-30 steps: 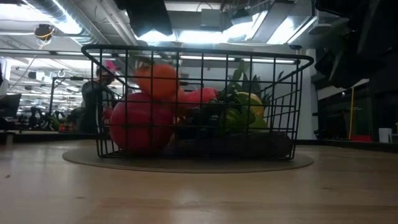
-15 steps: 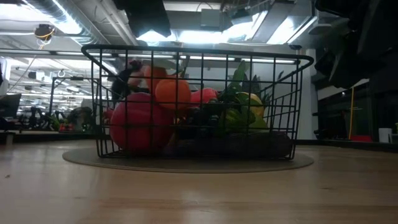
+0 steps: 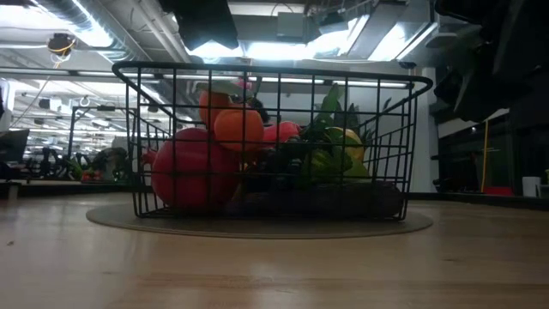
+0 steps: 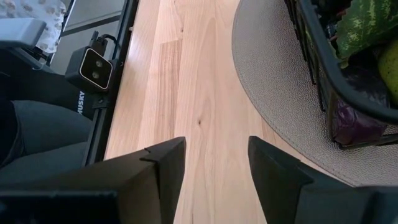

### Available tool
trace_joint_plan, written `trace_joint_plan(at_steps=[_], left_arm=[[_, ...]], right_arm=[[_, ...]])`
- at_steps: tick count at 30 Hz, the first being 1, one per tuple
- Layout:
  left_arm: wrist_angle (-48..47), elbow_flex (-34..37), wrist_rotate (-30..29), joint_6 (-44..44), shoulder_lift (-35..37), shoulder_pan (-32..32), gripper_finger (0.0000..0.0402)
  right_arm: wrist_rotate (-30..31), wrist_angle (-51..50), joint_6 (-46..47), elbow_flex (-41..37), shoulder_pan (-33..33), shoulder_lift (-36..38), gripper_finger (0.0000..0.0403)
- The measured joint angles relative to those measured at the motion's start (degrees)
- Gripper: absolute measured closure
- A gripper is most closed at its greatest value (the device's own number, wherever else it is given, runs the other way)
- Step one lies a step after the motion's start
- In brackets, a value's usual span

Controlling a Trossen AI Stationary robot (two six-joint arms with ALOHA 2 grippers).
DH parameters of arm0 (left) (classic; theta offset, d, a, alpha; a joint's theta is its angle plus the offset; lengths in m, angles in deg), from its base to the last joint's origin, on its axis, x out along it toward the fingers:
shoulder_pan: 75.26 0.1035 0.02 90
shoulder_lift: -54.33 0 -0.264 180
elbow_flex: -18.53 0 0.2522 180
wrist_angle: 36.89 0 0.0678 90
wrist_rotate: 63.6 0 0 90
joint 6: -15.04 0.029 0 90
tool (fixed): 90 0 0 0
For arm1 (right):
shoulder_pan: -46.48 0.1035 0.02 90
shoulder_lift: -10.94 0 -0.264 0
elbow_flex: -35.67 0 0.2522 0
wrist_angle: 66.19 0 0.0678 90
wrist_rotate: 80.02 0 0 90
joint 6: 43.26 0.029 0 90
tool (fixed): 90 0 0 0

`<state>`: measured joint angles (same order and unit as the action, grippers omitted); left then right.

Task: Build produce basket
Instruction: Return to Home Position

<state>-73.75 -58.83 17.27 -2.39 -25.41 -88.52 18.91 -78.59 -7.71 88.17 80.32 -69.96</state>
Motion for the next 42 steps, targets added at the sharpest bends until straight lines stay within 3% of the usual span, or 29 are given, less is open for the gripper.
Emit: trace_joint_plan(at_steps=[14, 19, 31, 37, 42], left_arm=[[-0.16, 0.00, -0.28, -0.77, 0.00, -0.02, 0.0337], [-4.33, 0.02, -0.37, -2.42, 0.88, -1.09, 0.0337], [-13.06, 0.04, -3.77, 2.33, 13.92, -5.13, 0.0337], [-16.03, 0.04, -10.98, 7.97, 22.75, -5.29, 0.0337], [-14.95, 2.34, -11.30, 10.49, 27.30, -5.33, 0.0337]], right_arm=[[0.00, 0.13, 0.00, 0.00, 0.00, 0.00, 0.0238], [-0.02, 0.13, 0.00, 0.00, 0.00, 0.00, 0.0238], [-0.06, -0.41, -3.02, 0.00, -0.23, 0.12, 0.0238], [-7.46, -2.46, 4.50, 0.00, -2.01, 3.44, 0.0238], [-9.09, -0.68, -2.35, 0.00, -2.29, 9.56, 0.0238]])
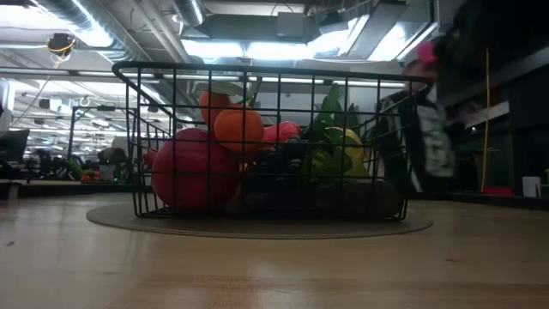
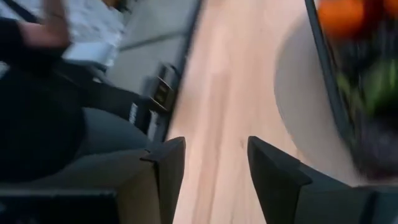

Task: Build produce basket
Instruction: Return to Home Position

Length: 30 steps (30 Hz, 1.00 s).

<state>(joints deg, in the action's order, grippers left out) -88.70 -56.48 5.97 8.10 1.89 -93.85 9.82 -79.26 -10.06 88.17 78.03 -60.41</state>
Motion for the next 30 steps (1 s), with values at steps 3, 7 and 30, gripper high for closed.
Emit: trace_joint_plan(at_steps=[3, 7, 30], left_arm=[[3.69, 5.30, -0.01, -0.05, 2.27, 0.02, 0.0337], [11.36, 14.70, 0.26, -2.09, 6.24, 0.38, 0.0337], [31.69, 45.19, 0.16, -8.18, 34.61, 6.32, 0.0337]], right_arm=[[-0.03, 0.26, -6.18, 0.00, -0.02, 5.51, 0.0238], [-0.97, 0.18, -12.71, 0.00, -0.04, 14.04, 0.0238], [-1.03, -8.47, -24.65, 0.09, -0.04, 43.63, 0.0238]])
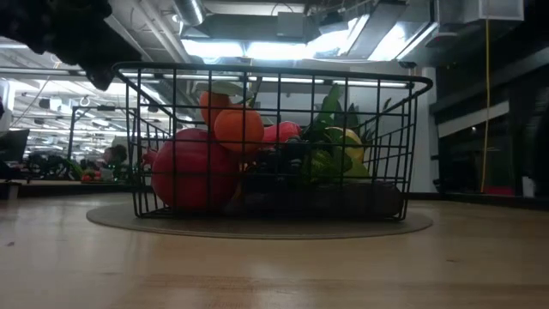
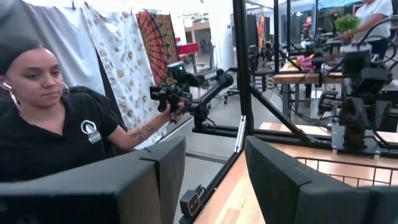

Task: Build produce basket
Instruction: Return to Home Position

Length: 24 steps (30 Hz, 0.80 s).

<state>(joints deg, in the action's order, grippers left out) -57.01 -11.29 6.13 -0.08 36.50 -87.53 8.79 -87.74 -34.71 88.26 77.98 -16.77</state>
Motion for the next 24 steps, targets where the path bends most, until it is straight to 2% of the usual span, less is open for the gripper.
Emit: trace_joint_plan(at_steps=[9, 18, 24], left_arm=[[8.40, 6.50, -0.07, 1.18, 6.14, 0.02, 0.0337], [12.55, 10.59, -0.06, 0.60, 7.27, 0.02, 0.0337], [15.21, 13.82, -0.03, -0.52, 7.29, 0.00, 0.0337]], right_arm=[[0.02, -1.79, -1.61, -0.02, 0.00, 6.85, 0.0238], [0.37, -7.96, -1.48, -0.07, 0.00, 13.23, 0.0238], [6.16, -12.43, -1.44, -0.09, 0.00, 15.05, 0.0238]])
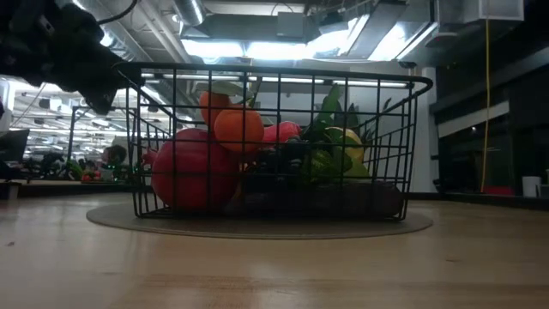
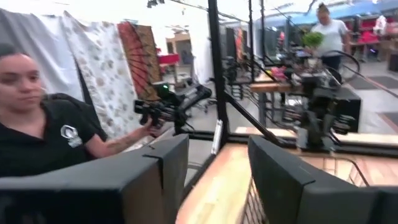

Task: Build produce basket
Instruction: Return to Home Position

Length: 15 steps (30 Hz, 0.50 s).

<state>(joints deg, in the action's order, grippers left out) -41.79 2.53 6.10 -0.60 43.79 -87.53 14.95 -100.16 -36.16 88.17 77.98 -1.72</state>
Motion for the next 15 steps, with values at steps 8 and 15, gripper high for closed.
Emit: trace_joint_plan(at_steps=[8, 15], left_arm=[[1.40, 1.78, 0.93, -1.85, -0.03, 0.00, 0.0337], [-0.84, 1.78, 1.77, -1.88, -0.04, 0.00, 0.0337]], right_arm=[[2.10, -2.33, -0.93, -0.35, 0.00, 0.08, 0.0238], [2.08, 0.33, -2.87, -5.83, 0.00, 0.08, 0.0238]])
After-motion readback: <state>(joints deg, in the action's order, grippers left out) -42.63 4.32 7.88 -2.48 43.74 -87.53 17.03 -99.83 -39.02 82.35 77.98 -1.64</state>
